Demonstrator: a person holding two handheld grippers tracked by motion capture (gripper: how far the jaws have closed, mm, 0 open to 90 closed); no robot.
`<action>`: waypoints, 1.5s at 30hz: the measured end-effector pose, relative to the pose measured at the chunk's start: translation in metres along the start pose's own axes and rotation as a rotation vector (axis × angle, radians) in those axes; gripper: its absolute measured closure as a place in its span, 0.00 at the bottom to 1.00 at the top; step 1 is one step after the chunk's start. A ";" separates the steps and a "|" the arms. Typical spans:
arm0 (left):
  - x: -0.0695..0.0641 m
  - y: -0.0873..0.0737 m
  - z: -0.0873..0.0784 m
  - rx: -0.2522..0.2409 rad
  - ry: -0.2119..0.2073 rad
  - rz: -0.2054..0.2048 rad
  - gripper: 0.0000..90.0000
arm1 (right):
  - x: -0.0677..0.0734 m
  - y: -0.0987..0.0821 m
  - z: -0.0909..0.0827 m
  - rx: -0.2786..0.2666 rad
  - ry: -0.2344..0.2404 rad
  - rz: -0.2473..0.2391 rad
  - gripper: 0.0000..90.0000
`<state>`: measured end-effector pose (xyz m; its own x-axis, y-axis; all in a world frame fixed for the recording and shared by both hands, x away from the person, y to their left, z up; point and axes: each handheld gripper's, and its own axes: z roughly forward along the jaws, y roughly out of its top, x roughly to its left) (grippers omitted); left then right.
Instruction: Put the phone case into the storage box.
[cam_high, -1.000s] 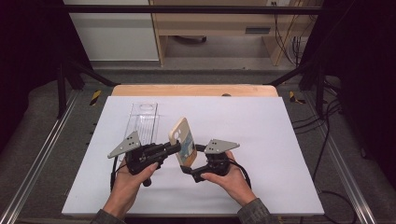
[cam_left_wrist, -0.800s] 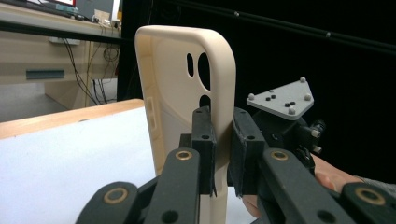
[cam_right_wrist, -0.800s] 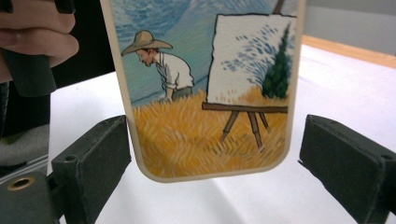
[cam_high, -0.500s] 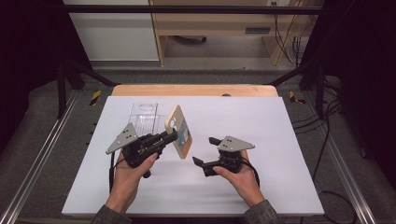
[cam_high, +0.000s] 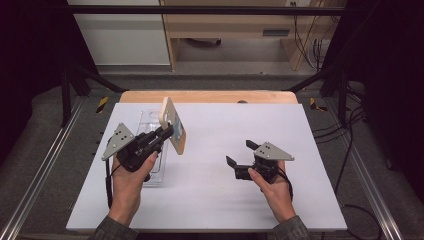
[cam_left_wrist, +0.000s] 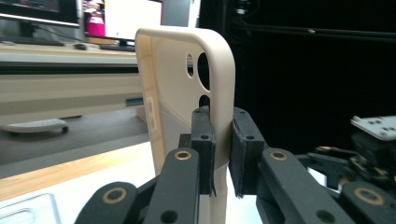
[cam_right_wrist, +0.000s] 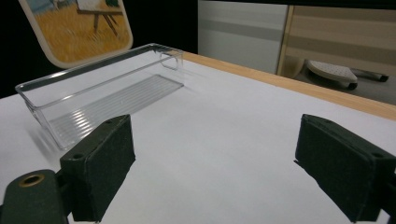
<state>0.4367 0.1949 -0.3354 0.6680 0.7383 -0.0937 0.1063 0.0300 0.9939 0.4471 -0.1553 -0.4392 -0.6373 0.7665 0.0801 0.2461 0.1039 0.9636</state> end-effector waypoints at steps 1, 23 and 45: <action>0.003 0.002 -0.001 -0.002 0.016 -0.005 0.90 | -0.002 0.000 -0.001 0.003 -0.009 -0.003 0.13; 0.043 0.025 -0.010 -0.025 0.261 -0.025 0.90 | -0.022 -0.035 -0.058 -0.073 -0.152 0.030 0.07; 0.092 -0.003 0.033 0.101 0.415 -0.021 0.90 | -0.022 -0.054 -0.070 -0.081 -0.213 -0.002 0.05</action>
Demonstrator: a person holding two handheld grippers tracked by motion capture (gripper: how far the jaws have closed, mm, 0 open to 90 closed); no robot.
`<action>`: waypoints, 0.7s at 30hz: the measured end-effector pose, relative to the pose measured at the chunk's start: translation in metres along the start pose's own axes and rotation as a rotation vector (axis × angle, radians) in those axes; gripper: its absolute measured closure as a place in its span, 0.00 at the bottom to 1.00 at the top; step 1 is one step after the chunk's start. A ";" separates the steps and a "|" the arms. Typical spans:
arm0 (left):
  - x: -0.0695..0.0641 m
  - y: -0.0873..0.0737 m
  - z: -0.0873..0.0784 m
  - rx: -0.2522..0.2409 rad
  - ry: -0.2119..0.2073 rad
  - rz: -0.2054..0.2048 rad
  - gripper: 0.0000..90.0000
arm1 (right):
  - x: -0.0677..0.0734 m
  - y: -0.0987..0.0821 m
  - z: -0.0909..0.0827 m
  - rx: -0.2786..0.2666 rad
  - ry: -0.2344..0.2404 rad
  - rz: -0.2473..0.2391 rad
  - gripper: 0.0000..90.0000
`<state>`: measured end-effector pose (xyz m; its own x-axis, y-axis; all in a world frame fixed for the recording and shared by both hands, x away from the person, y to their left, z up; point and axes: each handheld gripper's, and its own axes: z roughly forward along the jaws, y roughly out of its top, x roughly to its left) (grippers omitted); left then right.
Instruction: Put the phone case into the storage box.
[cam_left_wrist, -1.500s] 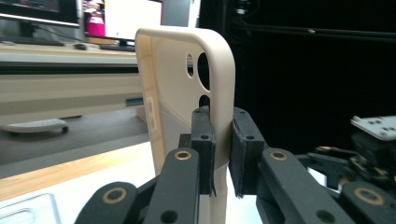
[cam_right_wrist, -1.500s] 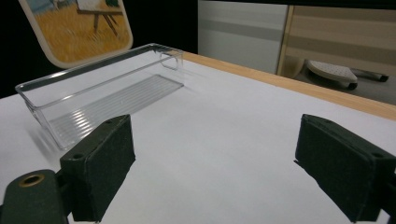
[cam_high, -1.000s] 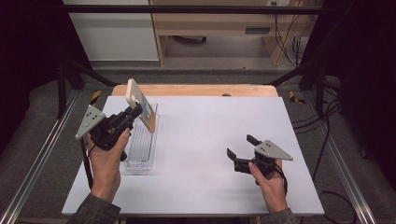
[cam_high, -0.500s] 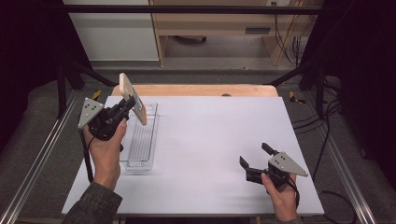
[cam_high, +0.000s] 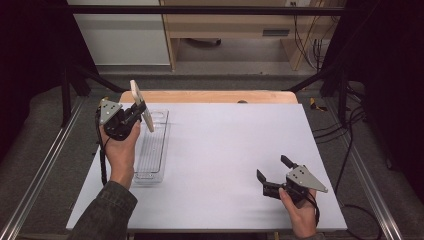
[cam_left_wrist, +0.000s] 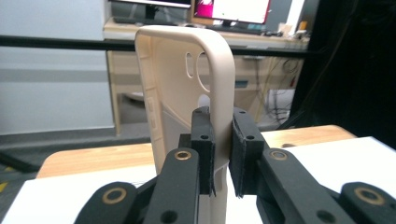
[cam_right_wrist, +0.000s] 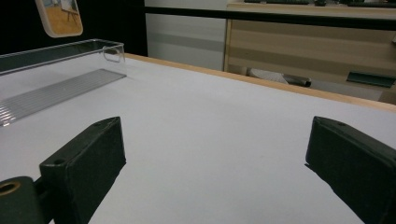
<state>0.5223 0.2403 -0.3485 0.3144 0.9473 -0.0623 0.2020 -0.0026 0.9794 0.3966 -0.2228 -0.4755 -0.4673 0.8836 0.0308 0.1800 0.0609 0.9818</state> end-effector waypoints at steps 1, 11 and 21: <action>0.001 -0.001 0.002 0.004 0.004 -0.001 0.90 | 0.000 0.000 0.000 0.001 -0.002 -0.003 0.05; 0.010 -0.012 0.030 0.068 0.058 -0.008 0.90 | -0.003 -0.002 -0.001 0.003 -0.003 -0.001 0.05; 0.014 -0.024 0.045 0.101 0.082 -0.012 0.90 | -0.006 -0.002 -0.002 0.003 -0.008 0.008 0.05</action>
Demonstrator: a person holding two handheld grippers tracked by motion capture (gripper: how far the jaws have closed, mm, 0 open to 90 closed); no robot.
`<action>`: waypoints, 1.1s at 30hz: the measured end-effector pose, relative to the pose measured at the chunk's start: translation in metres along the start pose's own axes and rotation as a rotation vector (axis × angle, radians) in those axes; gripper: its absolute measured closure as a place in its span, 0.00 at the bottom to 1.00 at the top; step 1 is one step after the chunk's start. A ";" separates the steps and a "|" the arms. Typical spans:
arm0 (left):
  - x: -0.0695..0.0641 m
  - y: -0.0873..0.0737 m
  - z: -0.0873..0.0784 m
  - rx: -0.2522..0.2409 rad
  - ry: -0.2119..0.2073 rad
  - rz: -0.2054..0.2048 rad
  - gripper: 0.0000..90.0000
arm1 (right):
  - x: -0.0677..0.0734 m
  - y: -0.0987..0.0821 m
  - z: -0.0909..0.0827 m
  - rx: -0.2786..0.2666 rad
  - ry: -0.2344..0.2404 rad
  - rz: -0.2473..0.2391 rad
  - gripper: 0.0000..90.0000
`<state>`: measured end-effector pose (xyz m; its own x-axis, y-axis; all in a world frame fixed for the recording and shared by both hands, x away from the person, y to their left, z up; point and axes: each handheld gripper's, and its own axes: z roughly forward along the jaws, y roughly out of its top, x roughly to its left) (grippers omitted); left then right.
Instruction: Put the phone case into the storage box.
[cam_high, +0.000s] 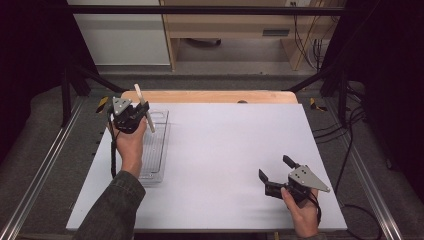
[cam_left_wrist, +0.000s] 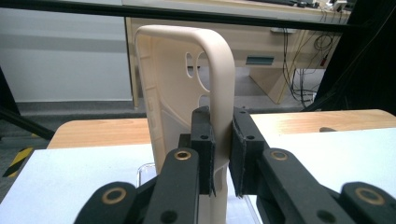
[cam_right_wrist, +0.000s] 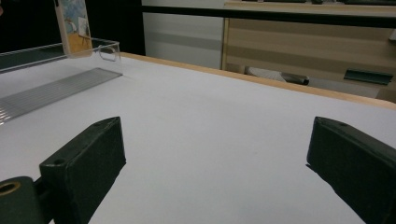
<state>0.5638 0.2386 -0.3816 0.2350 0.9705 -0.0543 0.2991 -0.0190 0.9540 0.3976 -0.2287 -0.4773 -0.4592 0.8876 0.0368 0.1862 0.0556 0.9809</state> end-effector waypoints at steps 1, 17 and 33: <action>0.001 -0.001 0.002 0.002 0.001 -0.004 0.90 | 0.000 0.000 0.000 0.000 -0.001 -0.001 0.04; 0.004 -0.010 0.017 0.037 0.031 -0.003 0.89 | -0.002 -0.001 0.000 0.014 -0.002 -0.008 0.04; 0.002 -0.014 0.023 0.047 0.034 -0.006 0.89 | -0.002 -0.002 0.000 0.018 0.001 -0.001 0.04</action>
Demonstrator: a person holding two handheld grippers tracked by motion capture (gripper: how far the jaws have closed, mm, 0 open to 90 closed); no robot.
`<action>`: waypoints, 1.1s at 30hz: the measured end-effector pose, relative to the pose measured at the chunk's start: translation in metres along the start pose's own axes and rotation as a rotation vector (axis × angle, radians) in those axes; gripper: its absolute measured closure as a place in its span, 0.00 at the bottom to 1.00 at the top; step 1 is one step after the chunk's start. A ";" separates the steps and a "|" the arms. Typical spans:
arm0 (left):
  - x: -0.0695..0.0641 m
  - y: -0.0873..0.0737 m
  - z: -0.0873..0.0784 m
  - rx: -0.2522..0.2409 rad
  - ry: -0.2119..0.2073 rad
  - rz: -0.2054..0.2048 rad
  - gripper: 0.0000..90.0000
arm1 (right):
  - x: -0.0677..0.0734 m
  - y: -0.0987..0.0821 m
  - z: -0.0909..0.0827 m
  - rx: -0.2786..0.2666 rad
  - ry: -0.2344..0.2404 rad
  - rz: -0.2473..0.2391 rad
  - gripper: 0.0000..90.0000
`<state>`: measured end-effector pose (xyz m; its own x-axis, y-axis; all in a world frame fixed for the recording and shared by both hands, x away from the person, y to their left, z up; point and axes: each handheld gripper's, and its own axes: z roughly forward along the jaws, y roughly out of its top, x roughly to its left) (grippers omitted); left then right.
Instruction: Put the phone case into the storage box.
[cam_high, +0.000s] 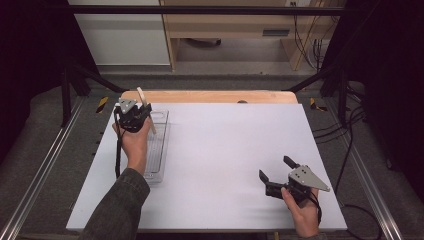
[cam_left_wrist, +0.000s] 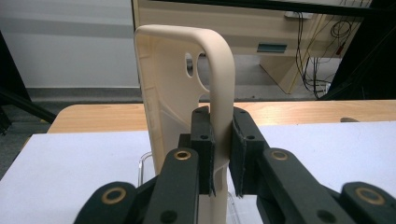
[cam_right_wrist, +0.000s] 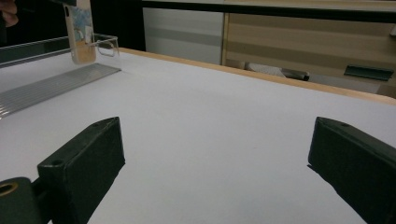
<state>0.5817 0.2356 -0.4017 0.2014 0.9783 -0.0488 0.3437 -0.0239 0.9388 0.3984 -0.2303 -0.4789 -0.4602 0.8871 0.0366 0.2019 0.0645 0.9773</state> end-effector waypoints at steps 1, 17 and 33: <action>0.000 0.000 0.000 0.001 0.001 -0.002 0.89 | 0.000 0.000 0.000 0.000 0.001 0.000 0.04; -0.003 -0.003 0.007 0.011 0.020 0.000 0.89 | 0.000 0.000 0.000 0.002 0.006 0.000 0.04; -0.004 -0.006 0.012 0.008 0.012 -0.001 0.89 | 0.002 -0.001 0.002 0.016 0.010 0.001 0.04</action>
<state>0.5904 0.2296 -0.4110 0.1896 0.9808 -0.0458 0.3513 -0.0242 0.9359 0.3987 -0.2279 -0.4803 -0.4684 0.8827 0.0392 0.2159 0.0714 0.9738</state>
